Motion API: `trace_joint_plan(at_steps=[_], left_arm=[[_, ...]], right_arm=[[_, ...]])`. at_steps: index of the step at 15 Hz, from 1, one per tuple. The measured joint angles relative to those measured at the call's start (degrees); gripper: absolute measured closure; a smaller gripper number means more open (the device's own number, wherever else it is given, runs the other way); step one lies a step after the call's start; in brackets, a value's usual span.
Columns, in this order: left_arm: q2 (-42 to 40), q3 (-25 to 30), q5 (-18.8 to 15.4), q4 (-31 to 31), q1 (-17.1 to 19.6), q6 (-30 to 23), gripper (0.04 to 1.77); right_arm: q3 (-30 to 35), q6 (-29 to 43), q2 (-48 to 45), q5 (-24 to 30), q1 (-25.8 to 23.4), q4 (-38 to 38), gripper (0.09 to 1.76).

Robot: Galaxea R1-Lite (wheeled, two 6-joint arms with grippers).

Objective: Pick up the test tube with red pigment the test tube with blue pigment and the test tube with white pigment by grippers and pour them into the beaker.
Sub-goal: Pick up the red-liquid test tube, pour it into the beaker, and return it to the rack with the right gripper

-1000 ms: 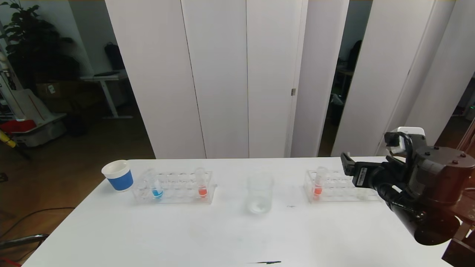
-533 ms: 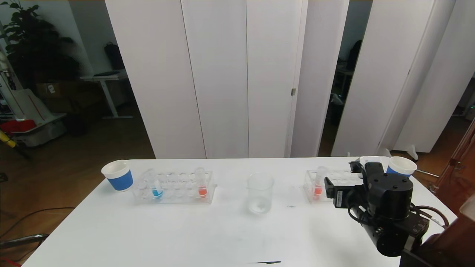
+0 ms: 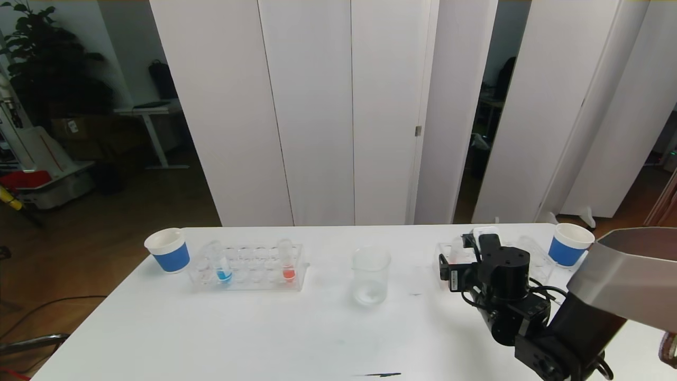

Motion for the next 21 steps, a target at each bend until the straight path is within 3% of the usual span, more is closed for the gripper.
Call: trace_joint_plan(at_steps=[6, 15, 16, 17, 19, 20, 21], left_arm=[[0.0, 0.0, 0.0, 0.0, 0.0, 0.0, 0.06], [0.0, 0.0, 0.0, 0.0, 0.0, 0.0, 0.06], [0.0, 0.0, 0.0, 0.0, 0.0, 0.0, 0.06], [0.0, 0.0, 0.0, 0.0, 0.0, 0.0, 0.06], [0.0, 0.0, 0.0, 0.0, 0.0, 0.0, 0.06], [0.0, 0.0, 0.0, 0.0, 0.0, 0.0, 0.06], [0.0, 0.0, 0.0, 0.0, 0.0, 0.0, 0.06]], right_arm=[[-6.9, -2.3, 4.8, 0.1, -0.5, 0.0, 0.10], [-9.4, -2.5, 6.1, 0.1, -0.4, 0.0, 0.10], [-9.5, -2.4, 6.1, 0.1, -0.4, 0.0, 0.16], [-9.6, -2.4, 6.2, 0.0, -0.4, 0.0, 0.37], [-9.7, -2.2, 6.3, 0.0, -0.4, -0.1, 1.21], [-9.7, -2.1, 6.3, 0.0, -0.4, -0.1, 1.40], [-9.7, -2.0, 6.4, 0.0, -0.4, -0.1, 1.31]])
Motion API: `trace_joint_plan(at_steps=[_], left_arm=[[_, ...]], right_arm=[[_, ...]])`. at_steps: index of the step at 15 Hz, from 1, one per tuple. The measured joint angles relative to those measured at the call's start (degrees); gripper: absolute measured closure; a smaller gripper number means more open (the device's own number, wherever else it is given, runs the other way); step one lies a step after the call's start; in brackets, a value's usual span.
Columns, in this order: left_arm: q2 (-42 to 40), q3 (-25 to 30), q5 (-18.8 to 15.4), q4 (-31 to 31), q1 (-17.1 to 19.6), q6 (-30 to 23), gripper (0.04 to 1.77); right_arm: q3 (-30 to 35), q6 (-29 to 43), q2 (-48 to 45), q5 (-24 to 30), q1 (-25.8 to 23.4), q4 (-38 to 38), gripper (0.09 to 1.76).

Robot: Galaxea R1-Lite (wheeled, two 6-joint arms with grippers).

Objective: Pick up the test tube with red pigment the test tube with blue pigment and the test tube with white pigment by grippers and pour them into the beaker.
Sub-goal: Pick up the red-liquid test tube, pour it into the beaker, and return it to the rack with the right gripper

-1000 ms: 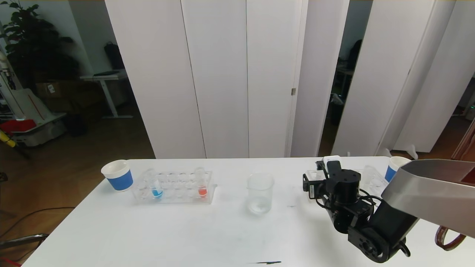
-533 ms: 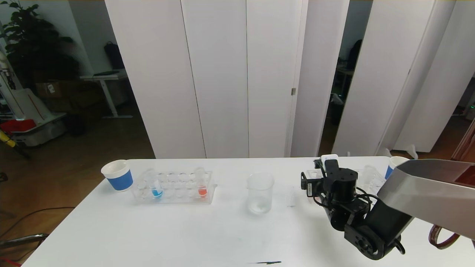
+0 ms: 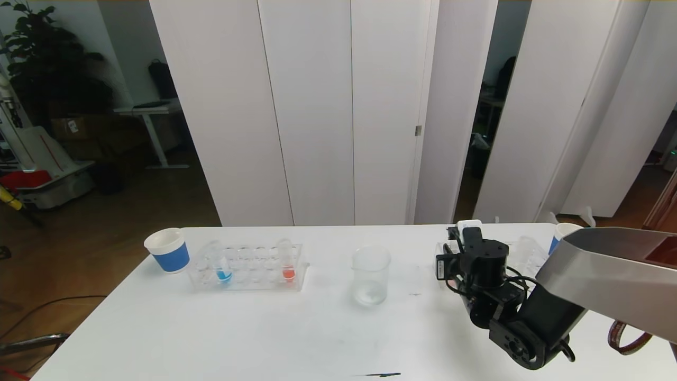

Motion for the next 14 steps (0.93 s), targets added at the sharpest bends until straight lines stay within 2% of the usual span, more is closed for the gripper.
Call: trace_joint_plan(at_steps=[1, 2, 14], left_arm=[[0.0, 0.0, 0.0, 0.0, 0.0, 0.0, 0.06], [0.0, 0.0, 0.0, 0.0, 0.0, 0.0, 0.06], [0.0, 0.0, 0.0, 0.0, 0.0, 0.0, 0.06]], right_arm=[[-0.1, 0.0, 0.1, 0.0, 0.0, 0.0, 1.16], [-0.1, 0.0, 0.1, 0.0, 0.0, 0.0, 1.28], [-0.7, 0.4, -0.8, -0.1, -0.1, 0.1, 1.28]])
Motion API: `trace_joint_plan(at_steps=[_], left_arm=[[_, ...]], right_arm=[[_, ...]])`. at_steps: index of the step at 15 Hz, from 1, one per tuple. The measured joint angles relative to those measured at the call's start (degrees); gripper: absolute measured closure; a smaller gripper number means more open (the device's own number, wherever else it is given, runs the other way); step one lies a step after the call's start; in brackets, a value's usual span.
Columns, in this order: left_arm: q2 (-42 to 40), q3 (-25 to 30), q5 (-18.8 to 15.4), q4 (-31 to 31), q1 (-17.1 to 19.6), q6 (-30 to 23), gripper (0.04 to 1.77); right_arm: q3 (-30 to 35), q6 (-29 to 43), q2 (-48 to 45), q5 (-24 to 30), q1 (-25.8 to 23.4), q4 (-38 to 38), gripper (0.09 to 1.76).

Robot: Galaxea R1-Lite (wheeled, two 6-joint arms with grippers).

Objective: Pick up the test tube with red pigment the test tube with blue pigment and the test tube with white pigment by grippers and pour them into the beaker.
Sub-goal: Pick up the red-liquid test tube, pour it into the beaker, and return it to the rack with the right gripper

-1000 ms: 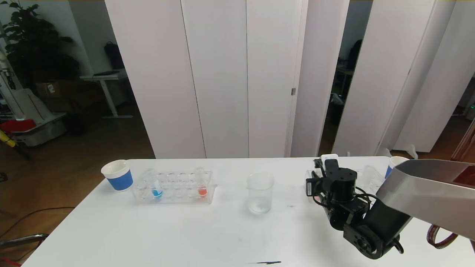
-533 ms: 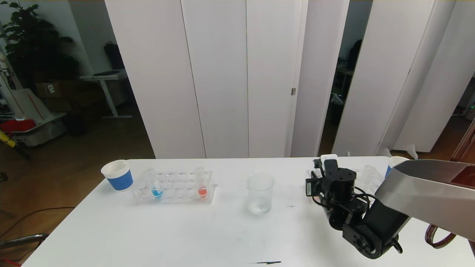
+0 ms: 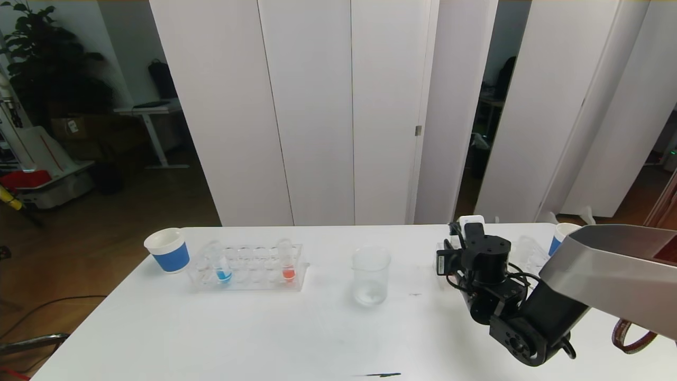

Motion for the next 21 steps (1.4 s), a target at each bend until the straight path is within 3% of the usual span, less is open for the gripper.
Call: trace_joint_plan(at_steps=[4, 9, 12, 16, 18, 21], left_arm=[[0.0, 0.0, 0.0, 0.0, 0.0, 0.0, 0.06], [0.0, 0.0, 0.0, 0.0, 0.0, 0.0, 0.06], [0.0, 0.0, 0.0, 0.0, 0.0, 0.0, 0.06], [0.0, 0.0, 0.0, 0.0, 0.0, 0.0, 0.06], [0.0, 0.0, 0.0, 0.0, 0.0, 0.0, 0.06], [0.0, 0.0, 0.0, 0.0, 0.0, 0.0, 0.06]], right_arm=[[-0.9, 0.1, -3.3, -0.1, -0.1, 0.2, 1.28], [-12.0, -3.9, -8.0, 0.1, -0.3, 7.0, 1.28], [-23.9, -5.2, -9.3, 0.5, -0.4, 18.6, 1.28], [-42.8, -4.6, -9.0, 2.5, -0.5, 41.3, 1.28], [-48.4, -3.1, -7.9, 10.2, -1.1, 47.0, 1.28], [-50.0, -2.9, -6.4, 26.1, -3.0, 47.8, 1.28]])
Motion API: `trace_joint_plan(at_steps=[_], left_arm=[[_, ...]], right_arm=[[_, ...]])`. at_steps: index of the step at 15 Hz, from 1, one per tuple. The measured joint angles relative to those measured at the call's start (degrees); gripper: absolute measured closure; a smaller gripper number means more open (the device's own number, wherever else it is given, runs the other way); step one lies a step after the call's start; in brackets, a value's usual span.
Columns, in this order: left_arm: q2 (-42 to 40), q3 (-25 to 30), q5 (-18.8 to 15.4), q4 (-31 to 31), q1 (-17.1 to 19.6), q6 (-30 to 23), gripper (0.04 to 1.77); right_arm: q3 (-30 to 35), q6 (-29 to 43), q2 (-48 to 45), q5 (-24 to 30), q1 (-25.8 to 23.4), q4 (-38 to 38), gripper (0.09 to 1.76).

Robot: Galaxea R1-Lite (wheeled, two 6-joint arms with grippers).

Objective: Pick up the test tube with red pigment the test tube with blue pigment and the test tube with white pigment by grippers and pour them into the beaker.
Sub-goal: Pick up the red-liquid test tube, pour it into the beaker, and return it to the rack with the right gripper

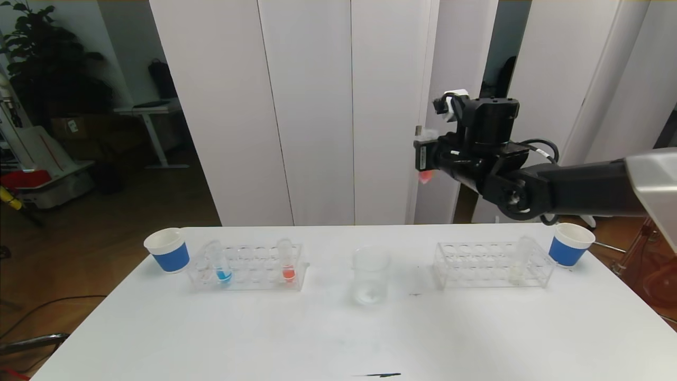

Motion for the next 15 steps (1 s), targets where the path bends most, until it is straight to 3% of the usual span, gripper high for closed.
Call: trace_joint_plan(at_steps=[3, 7, 12, 15], left_arm=[[0.0, 0.0, 0.0, 0.0, 0.0, 0.0, 0.06], [0.0, 0.0, 0.0, 0.0, 0.0, 0.0, 0.06], [0.0, 0.0, 0.0, 0.0, 0.0, 0.0, 0.06], [0.0, 0.0, 0.0, 0.0, 0.0, 0.0, 0.06]], right_arm=[[0.0, -3.3, 0.9, 15.8, -1.9, -1.6, 1.28], [5.5, -10.1, 1.4, 30.8, -3.0, -11.7, 1.28], [15.0, -20.2, 2.7, 36.6, -2.1, -30.0, 1.28], [17.6, -24.1, 3.5, 39.4, -1.4, -32.3, 1.28]])
